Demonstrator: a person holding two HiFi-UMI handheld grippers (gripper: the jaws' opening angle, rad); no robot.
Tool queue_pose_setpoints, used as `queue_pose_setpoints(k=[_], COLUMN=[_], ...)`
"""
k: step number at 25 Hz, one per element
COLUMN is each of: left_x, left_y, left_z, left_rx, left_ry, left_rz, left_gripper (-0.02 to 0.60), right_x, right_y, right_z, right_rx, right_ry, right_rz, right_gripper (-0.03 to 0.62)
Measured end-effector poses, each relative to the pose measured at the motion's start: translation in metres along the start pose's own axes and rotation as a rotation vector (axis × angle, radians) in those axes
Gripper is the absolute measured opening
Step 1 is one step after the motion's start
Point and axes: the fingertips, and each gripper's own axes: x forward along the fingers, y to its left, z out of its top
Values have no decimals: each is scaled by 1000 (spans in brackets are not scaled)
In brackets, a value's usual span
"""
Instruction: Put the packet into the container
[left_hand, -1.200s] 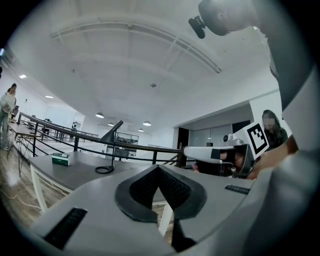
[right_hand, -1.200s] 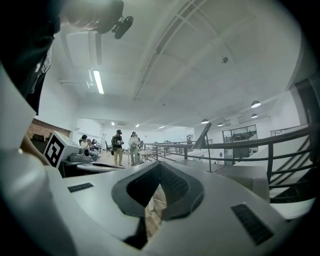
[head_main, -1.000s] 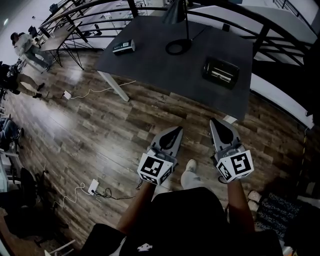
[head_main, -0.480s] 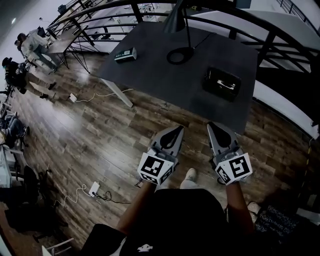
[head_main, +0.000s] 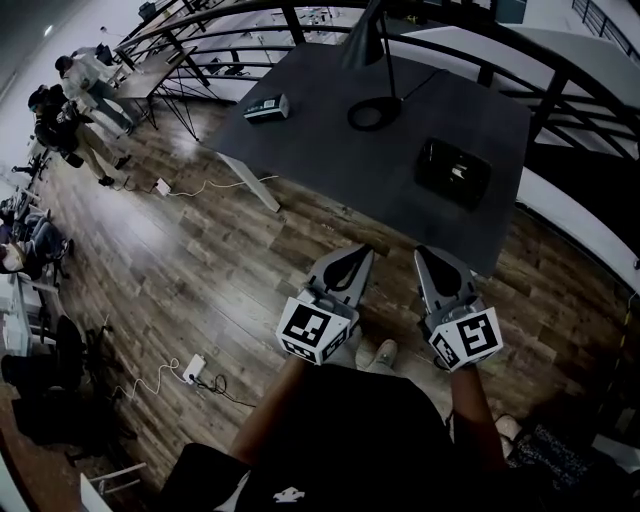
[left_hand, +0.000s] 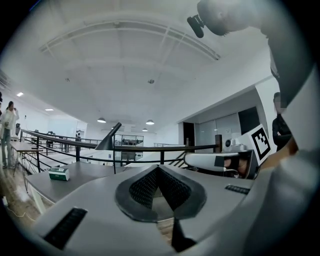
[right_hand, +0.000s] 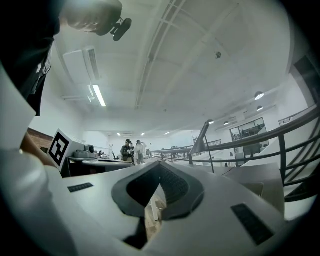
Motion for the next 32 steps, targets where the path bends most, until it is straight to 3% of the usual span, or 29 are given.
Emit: queue_pose_setpoints(k=[7,15,19,32], left_x=[14,45,67,146], left_y=[-3,26,65,185], left_z=[-5,-5,-10,-5], left_rx=[12,3,-26,-64], left_ry=[7,-9,-6,8], left_rz=[-32,-53,-17,-72], left_gripper=[-3,-3,-3,-3], right_x=[2,39,75,202], right_y=[-13,-37,-54,-107], right_z=[-7,-6,-11,-16], right_rx=[-2,-24,-26,-27], right_ry=[3,12,29,93], right_rz=[-19,-19,-11,-36], right_gripper=[5,5,5,5])
